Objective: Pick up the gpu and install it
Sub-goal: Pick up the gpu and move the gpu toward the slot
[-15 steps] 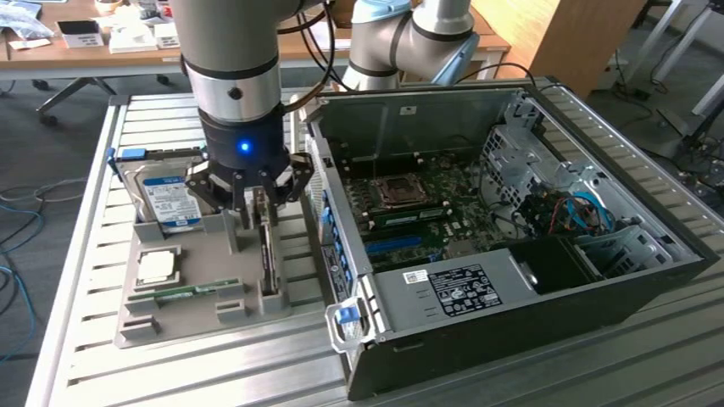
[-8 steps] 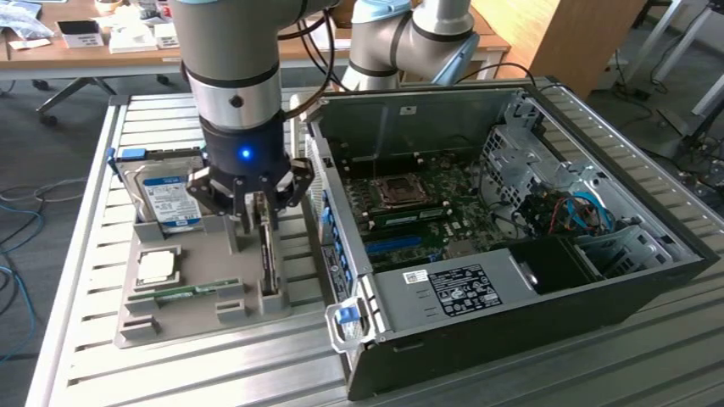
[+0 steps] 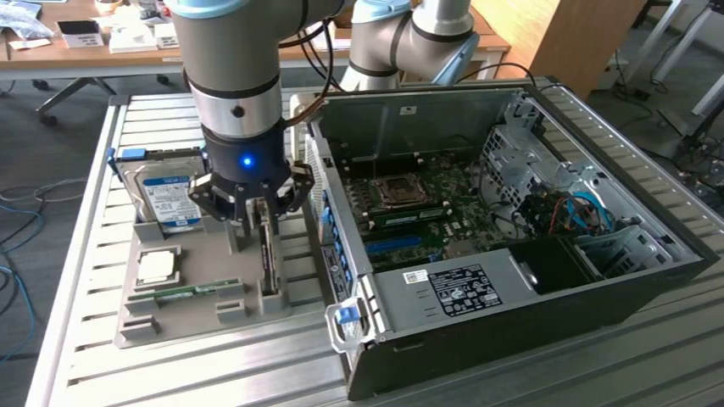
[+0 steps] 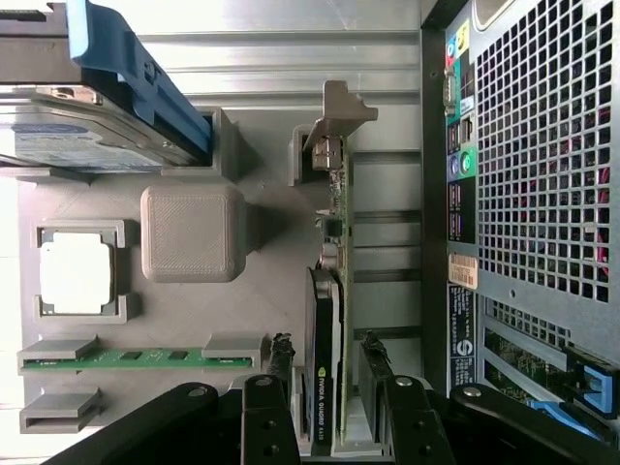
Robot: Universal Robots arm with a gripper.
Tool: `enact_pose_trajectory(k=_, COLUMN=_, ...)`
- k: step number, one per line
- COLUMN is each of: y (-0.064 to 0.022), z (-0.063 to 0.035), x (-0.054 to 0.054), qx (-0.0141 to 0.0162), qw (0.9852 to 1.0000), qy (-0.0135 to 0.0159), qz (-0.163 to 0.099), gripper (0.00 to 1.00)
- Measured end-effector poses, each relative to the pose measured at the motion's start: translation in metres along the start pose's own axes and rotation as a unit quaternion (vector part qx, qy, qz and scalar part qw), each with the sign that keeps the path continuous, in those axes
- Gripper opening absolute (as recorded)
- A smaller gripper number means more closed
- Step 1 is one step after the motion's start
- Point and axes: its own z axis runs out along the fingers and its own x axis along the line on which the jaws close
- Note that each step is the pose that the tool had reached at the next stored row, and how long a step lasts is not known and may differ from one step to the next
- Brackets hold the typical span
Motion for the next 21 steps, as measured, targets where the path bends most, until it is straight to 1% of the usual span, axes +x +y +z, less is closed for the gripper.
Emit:
enact_pose_trajectory(k=4, y=-0.0003, z=0.0007, x=0.0, qx=-0.0001, qw=1.0, qy=-0.0001, qz=0.0, gripper=0.41)
enact_pose_trajectory(k=14, y=-0.0012, z=0.0062, x=-0.001, qx=-0.0001, qw=1.0, qy=-0.0001, qz=0.0, gripper=0.41)
enact_pose_trajectory(k=21, y=-0.0015, z=0.0144, x=-0.001, qx=-0.0001, qw=1.0, qy=-0.0001, qz=0.0, gripper=0.41)
